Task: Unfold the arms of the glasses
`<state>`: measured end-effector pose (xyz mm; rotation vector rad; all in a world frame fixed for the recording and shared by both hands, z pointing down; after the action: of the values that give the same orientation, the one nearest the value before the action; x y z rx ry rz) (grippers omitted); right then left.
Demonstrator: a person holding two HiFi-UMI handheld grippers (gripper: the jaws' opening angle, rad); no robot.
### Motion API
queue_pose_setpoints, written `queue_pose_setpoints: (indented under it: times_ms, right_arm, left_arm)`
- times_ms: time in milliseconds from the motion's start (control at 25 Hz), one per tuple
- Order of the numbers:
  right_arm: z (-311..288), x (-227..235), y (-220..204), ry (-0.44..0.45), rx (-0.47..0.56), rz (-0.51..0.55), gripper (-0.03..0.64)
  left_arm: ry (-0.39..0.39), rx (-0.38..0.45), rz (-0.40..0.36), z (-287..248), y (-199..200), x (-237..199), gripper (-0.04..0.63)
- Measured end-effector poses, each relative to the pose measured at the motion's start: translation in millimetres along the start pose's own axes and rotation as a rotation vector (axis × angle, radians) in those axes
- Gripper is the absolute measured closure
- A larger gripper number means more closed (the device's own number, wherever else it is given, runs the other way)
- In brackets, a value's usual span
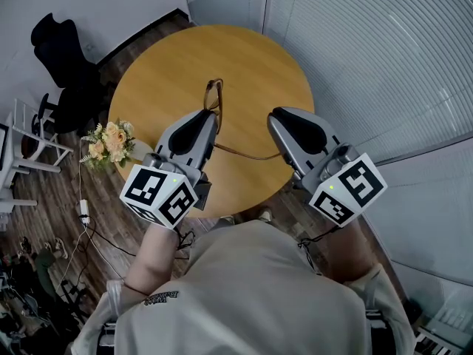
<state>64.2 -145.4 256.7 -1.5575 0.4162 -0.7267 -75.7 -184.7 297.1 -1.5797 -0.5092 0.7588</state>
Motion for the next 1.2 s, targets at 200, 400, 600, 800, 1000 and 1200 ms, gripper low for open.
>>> queue_pose_setpoints:
  times_ms: [200, 400, 600, 800, 1000, 1200]
  right_arm:
    - [-21, -15, -8, 0.106, -0.108, 0.100, 0.577]
    - [-32, -26, -33, 0.148, -0.237, 0.198, 0.577]
    - [-39, -42, -65, 0.210, -0.372, 0.254, 0.577]
    - [-43, -48, -84, 0.225, -0.459, 0.305, 0.577]
    - [-47, -50, -94, 0.218, -0.502, 0.324, 0.577]
    - [-50, -50, -97, 0.207, -0.498, 0.303, 0.577]
  left_arm:
    - [-0.029, -0.008, -0.003, -3, -1, 8, 0.549]
    - [-0.050, -0.022, -0.008, -4, -6, 18, 0.549]
    - [-0.066, -0.033, -0.003, -3, -12, 22, 0.549]
    - [-0.072, -0.038, -0.021, -3, -12, 24, 0.549]
    - [-0.077, -0.053, -0.048, -4, -13, 30, 0.549]
    - [-0.083, -0.069, -0.058, -5, -19, 34, 0.548]
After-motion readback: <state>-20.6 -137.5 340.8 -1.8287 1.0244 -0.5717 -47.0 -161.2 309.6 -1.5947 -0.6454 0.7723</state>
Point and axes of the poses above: the fingertips, and each gripper's own axes: z backward along the fingers, x to its right, y out of its top, the point moved 3 cm from there along z, backward along the fingers, and after that the axes turned 4 degrees about -z, right-handed, at the moved point
